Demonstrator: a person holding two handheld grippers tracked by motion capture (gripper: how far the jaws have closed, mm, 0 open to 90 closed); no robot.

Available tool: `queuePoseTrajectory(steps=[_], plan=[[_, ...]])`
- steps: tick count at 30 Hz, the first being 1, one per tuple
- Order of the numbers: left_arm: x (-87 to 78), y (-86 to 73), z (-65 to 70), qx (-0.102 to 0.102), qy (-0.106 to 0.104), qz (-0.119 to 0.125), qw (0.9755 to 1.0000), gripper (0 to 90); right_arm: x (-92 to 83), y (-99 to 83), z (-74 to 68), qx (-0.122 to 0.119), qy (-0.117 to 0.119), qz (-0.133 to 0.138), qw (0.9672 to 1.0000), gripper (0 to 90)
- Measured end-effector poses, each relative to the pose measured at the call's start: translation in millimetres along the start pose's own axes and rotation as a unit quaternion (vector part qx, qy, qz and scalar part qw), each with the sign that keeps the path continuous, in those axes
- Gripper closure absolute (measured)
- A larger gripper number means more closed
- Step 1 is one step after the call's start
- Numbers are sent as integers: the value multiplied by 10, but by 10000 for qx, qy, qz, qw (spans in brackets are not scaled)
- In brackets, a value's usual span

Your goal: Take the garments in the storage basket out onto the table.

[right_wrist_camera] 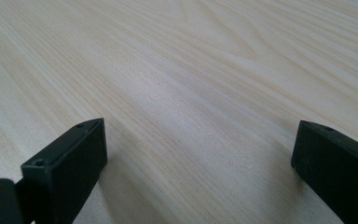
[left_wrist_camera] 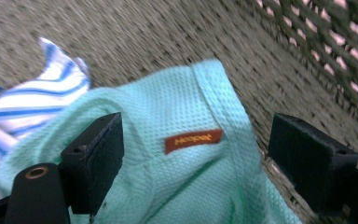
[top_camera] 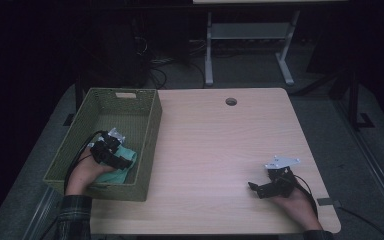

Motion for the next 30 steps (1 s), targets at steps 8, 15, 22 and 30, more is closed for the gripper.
queuePoseTrajectory(steps=[8,15,22,30], plan=[[80,22,20,67,66,-346,9994,178,0,0,0,-3,-2,1,10000,31],[175,21,30,93,106,-772,9969,178,0,0,0,-4,-2,-2,10000,31],[182,15,2,-134,-7,-771,9969,218,0,0,0,-1,-2,1,10000,32],[154,16,-16,-274,-109,-751,9967,295,0,0,0,-1,0,1,10000,31]])
Point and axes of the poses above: each handheld gripper's, and its own axes: x roughly forward along the jaws, y roughly out of its top, z roughly to its right, the point moved 1 cm from there along x, roughly forward along the jaws, and after that the axes turned 11 degrees about -z, right-handed, at the moved point
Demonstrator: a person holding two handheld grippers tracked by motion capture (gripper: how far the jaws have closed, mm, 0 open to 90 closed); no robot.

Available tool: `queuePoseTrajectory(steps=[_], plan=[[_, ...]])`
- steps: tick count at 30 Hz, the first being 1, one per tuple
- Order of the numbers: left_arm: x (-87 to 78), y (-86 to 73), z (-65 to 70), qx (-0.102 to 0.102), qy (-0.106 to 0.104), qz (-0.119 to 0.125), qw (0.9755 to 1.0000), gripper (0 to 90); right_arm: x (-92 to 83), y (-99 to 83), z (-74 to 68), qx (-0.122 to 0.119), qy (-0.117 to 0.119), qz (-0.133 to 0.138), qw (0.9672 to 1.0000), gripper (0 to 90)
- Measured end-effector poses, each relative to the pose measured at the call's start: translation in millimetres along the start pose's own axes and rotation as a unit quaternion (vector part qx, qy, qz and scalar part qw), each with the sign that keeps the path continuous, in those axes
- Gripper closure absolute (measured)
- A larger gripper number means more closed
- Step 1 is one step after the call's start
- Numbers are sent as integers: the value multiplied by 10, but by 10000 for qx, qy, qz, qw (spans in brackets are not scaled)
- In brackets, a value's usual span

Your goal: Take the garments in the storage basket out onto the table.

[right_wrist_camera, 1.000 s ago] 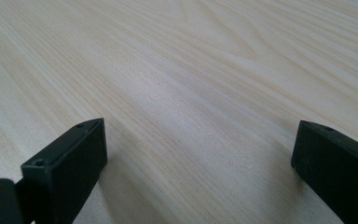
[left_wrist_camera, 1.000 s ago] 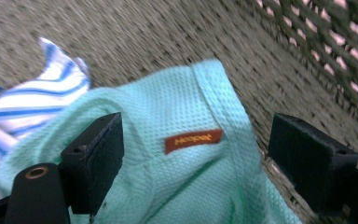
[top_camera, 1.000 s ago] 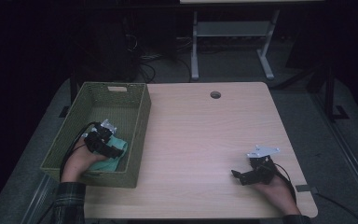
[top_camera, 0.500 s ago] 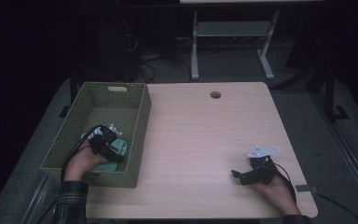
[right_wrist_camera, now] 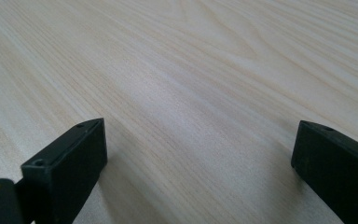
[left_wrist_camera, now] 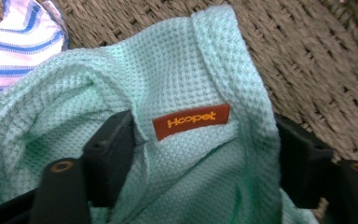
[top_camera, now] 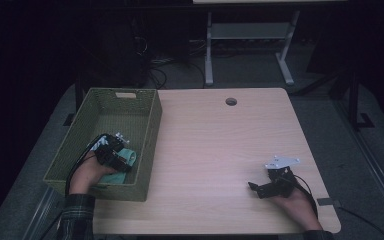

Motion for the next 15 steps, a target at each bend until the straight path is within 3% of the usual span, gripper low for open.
queuePoseTrajectory(steps=[1,2,5,10,15], plan=[[-17,-2,3,-54,53,25,10000,325,0,0,0,0,0,0,10000,31],[-34,-9,-14,-27,157,38,9999,410,0,0,0,2,0,0,10000,31],[-51,-21,-37,-196,89,97,9997,521,0,0,0,1,-1,-2,10000,31],[-92,-26,-46,-221,199,127,9995,585,0,0,0,1,0,0,10000,31],[-159,-36,-63,-448,150,295,9984,682,0,0,0,-1,-1,1,10000,31]])
Point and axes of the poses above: each handheld gripper's, and its own axes: x roughly forward along the jaws, y roughly out of its top, z roughly to its right, the point moved 1 cm from there along x, roughly forward along the jaws, and after that the axes turned 11 degrees about -z, right-handed, at the moved point
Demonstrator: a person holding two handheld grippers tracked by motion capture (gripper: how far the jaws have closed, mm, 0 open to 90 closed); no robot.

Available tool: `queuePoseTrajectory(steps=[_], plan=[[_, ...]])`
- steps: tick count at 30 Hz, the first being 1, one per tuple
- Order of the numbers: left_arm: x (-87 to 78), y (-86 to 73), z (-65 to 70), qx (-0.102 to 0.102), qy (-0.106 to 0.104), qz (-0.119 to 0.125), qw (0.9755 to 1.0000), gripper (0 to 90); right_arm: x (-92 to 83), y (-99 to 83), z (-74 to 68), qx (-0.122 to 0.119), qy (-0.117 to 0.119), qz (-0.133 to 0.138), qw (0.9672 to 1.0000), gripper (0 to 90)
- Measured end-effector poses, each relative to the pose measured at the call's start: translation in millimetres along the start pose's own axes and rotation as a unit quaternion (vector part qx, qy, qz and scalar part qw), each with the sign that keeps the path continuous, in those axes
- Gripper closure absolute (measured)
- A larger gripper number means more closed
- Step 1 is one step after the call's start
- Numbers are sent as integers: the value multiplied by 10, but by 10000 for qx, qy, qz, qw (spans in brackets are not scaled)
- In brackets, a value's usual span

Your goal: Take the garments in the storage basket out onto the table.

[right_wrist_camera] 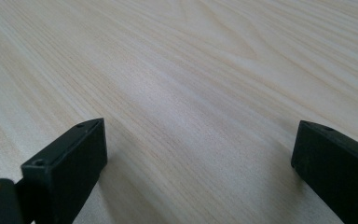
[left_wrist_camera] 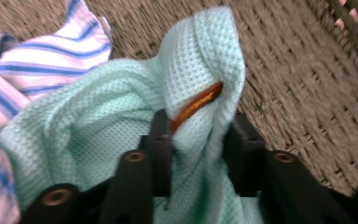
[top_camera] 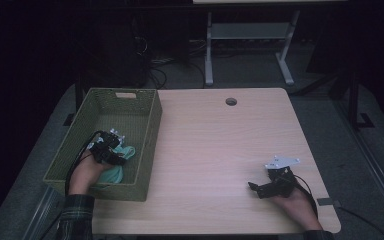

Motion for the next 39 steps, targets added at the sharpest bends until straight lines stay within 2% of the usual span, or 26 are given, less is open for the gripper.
queuePoseTrajectory(steps=[2,4,9,12,16,21,22,23,27,33,39], plan=[[-38,-7,-28,-123,-32,156,9998,747,0,0,0,1,0,0,10000,31],[-68,-17,-53,-210,-110,247,9994,755,0,0,0,0,1,-1,10000,31],[-133,-37,-85,-271,-293,440,9982,775,0,0,1,-2,-1,2,10000,31],[-188,-55,-105,-325,-318,658,9968,776,1,0,1,-5,-2,5,10000,31],[-272,-87,-131,-394,-487,1062,9924,777,0,0,0,2,1,-1,10000,31],[-350,-120,-158,-386,-704,1350,9876,778,0,0,0,2,0,-2,10000,31],[-375,-130,-169,-369,-791,1482,9851,780,1,1,3,-18,-4,8,10000,31],[-375,-130,-169,-369,-791,1482,9851,780,1,1,3,-18,-4,8,10000,31],[-454,-164,-196,-427,-902,1816,9783,782,0,0,0,2,-2,-2,10000,31],[-574,-221,-223,-502,-1102,2301,9656,783,0,0,0,5,0,-1,10000,31],[-651,-223,-257,-478,-1189,2431,9615,783,-1,0,-1,14,0,-6,10000,31]])
Point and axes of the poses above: each handheld gripper's, and its own axes: x roughly forward along the jaws, y roughly out of its top, z roughly to its right, the point moved 1 cm from there along x, roughly forward along the jaws, and after that the axes turned 11 degrees about -z, right-handed, at the moved point
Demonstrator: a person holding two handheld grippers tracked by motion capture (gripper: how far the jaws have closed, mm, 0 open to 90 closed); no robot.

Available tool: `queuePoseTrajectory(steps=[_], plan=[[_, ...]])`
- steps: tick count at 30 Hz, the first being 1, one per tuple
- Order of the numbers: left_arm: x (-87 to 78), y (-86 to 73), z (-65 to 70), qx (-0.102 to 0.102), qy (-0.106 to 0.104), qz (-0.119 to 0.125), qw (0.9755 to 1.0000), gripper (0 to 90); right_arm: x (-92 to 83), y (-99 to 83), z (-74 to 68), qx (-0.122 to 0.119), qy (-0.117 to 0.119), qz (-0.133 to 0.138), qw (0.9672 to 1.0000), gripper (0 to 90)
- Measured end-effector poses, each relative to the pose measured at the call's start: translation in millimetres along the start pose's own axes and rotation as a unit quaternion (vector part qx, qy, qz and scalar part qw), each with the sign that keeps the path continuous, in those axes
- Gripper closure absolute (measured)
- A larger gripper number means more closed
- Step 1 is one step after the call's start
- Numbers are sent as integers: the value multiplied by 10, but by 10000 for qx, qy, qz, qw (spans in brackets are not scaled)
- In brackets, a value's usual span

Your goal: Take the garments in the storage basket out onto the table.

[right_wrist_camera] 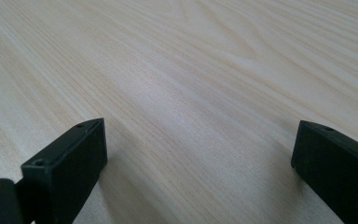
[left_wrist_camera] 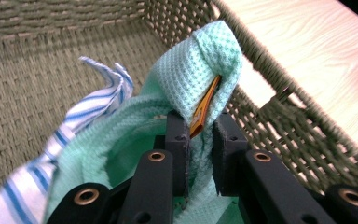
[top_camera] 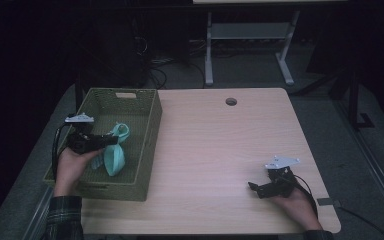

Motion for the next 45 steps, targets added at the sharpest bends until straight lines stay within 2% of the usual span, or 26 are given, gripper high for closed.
queuePoseTrajectory(steps=[5,9,18,22,29,33,39,45], plan=[[-86,67,25,28,-115,184,9998,783,0,0,0,3,-3,-1,10000,31],[-156,124,44,96,-311,348,9989,783,0,0,-1,2,6,-2,10000,31],[-337,295,138,235,-439,584,9971,782,-2,-1,-4,28,10,-15,10000,31],[-389,362,183,308,-639,706,9950,783,-1,-1,-2,18,7,-14,10000,32],[-483,509,293,492,-826,857,9917,783,-1,-1,-3,19,7,-13,10000,31],[-535,600,386,618,-882,938,9897,783,-1,-1,-4,27,10,-12,10000,32],[-598,697,461,695,-899,1000,9885,782,-1,-1,-4,27,10,-11,10000,32],[-674,796,557,837,-1034,1113,9848,783,-2,-1,-4,28,11,-13,10000,31]])
Point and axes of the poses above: each handheld gripper's, and its own axes: x roughly forward along the jaws, y roughly out of its top, z roughly to its right, the point moved 1 cm from there along x, roughly forward along the jaws, and after that the axes turned 11 degrees about -z, right-handed, at the moved point
